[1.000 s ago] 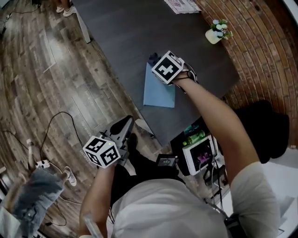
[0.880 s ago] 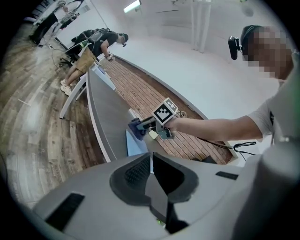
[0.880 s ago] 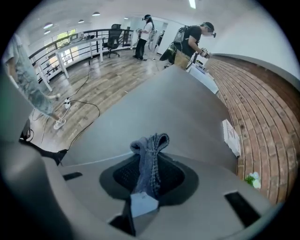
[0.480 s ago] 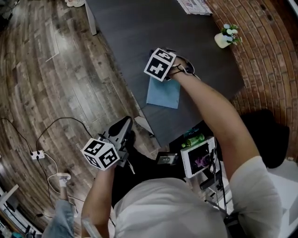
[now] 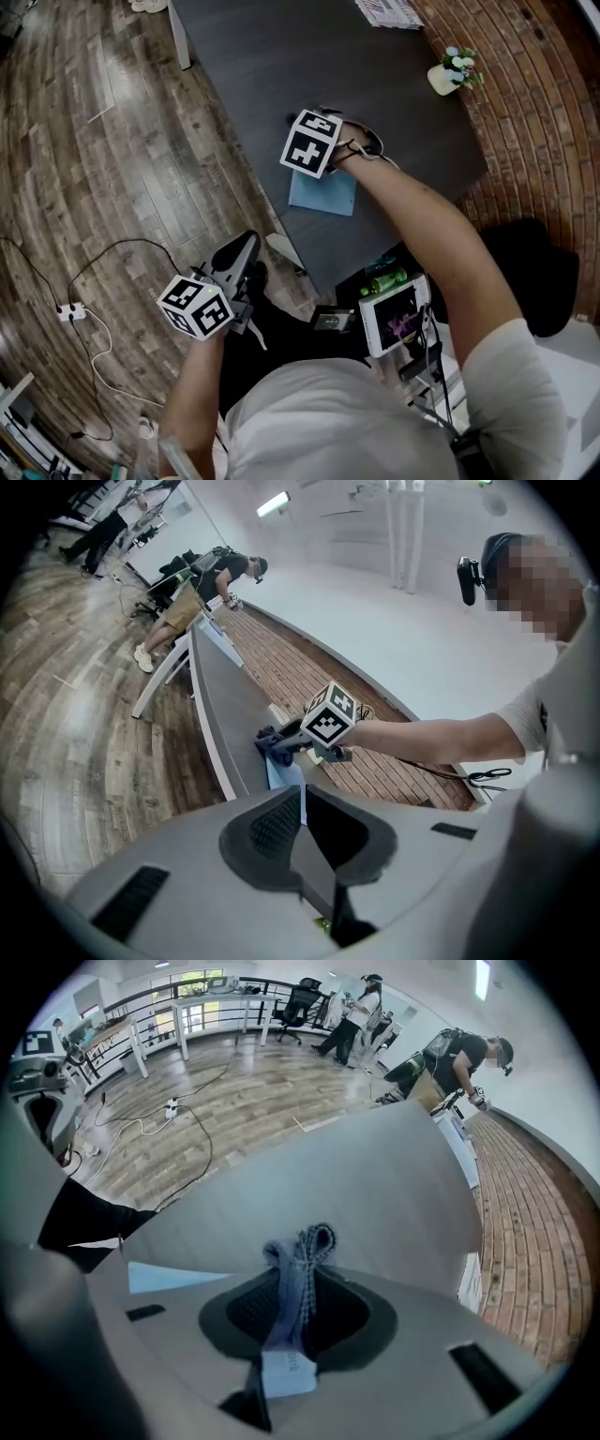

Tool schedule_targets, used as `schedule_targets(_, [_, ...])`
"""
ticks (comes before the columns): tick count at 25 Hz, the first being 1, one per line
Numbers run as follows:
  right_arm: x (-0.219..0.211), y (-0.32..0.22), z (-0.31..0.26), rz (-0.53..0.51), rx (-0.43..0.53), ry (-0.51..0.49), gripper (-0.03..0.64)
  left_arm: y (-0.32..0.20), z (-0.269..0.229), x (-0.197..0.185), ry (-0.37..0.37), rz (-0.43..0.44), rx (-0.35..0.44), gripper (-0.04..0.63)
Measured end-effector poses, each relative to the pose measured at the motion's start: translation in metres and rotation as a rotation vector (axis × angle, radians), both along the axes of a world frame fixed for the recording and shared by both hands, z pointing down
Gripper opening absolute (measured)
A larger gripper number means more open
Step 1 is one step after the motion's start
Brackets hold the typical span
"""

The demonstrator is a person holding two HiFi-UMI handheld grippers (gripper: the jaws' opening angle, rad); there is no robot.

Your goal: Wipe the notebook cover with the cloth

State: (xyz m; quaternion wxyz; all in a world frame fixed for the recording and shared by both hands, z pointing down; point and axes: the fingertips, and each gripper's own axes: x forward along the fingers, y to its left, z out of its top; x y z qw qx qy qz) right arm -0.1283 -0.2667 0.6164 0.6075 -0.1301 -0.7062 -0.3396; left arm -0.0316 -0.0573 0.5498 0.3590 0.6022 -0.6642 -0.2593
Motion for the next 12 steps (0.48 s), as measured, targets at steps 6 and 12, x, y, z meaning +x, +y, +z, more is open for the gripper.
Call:
schedule_targets(6, [0.015, 0.02, 0.0, -0.035, -0.022, 0.003, 0.106, 0.001, -0.003, 0.01, -0.006, -0.001, -0.005, 0.009])
schedule_targets(12, [0.029, 0.036, -0.001, -0.06, -0.036, 0.0, 0.106, 0.011, -0.01, 0.026, -0.023, -0.011, -0.022, 0.009])
